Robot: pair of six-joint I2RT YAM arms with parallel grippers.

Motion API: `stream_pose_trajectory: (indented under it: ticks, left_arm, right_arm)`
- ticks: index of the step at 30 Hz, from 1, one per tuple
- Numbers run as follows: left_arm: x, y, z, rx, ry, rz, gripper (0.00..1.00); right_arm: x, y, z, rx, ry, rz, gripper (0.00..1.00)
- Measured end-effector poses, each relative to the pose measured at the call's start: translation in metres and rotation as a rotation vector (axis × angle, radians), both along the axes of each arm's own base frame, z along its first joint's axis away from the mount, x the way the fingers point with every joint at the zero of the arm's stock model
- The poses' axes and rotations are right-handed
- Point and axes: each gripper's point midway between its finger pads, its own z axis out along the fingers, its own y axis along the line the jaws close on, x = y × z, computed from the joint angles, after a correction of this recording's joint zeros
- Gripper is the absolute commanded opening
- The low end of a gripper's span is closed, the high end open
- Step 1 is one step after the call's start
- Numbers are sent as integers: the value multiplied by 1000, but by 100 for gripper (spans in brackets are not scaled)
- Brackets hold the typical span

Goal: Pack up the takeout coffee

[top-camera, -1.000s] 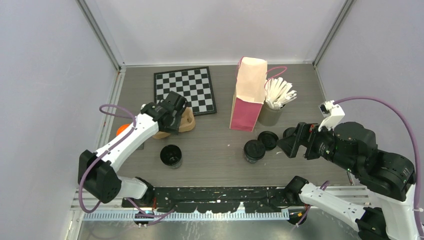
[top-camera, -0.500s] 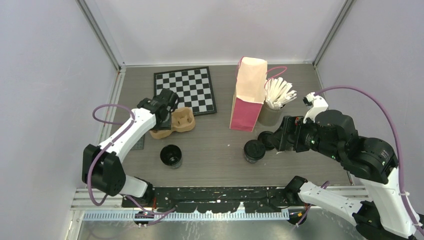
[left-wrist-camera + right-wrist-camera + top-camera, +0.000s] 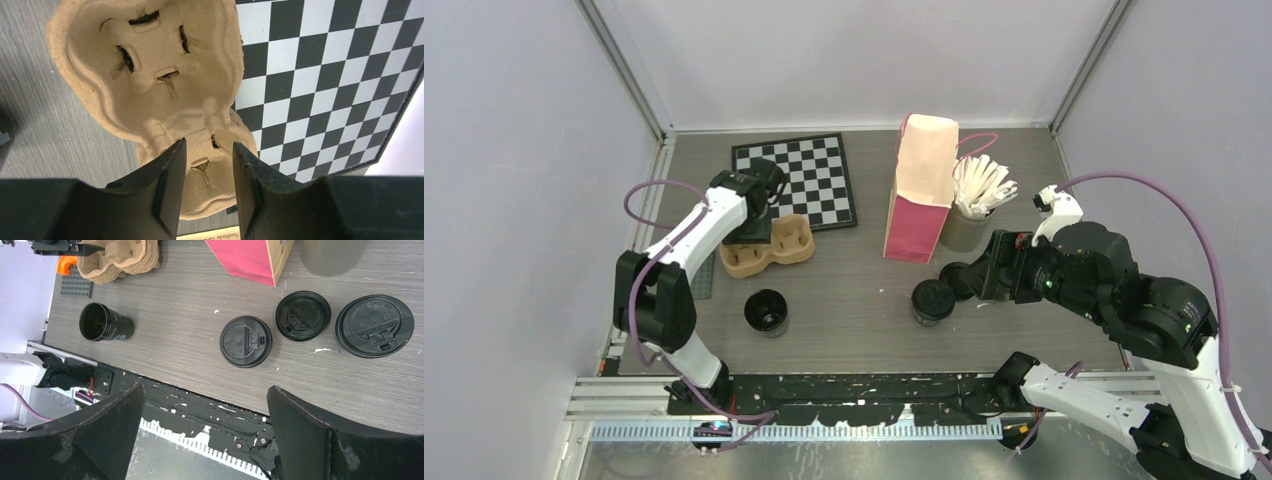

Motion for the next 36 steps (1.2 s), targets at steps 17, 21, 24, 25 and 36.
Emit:
stream_pose_trajectory:
  ticks: [17, 21, 24, 25, 36]
  left_arm:
    - [-13, -2, -11, -32, 150, 14, 40]
    - [-15, -1, -13, -34, 167, 18, 42]
    - [-11, -1, -12, -42, 168, 22, 41]
    - [-10, 0, -12, -47, 168, 25, 41]
    - [-8, -2, -11, -69, 181, 34, 40]
  right_arm:
    - [10, -2, -2, -8, -20, -50, 96]
    - [12, -2, -2, -9, -22, -54, 96]
    - [13, -2, -3, -12, -22, -57, 96]
    - [13, -2, -3, -14, -22, -58, 96]
    - [13, -2, -3, -16, -22, -59, 96]
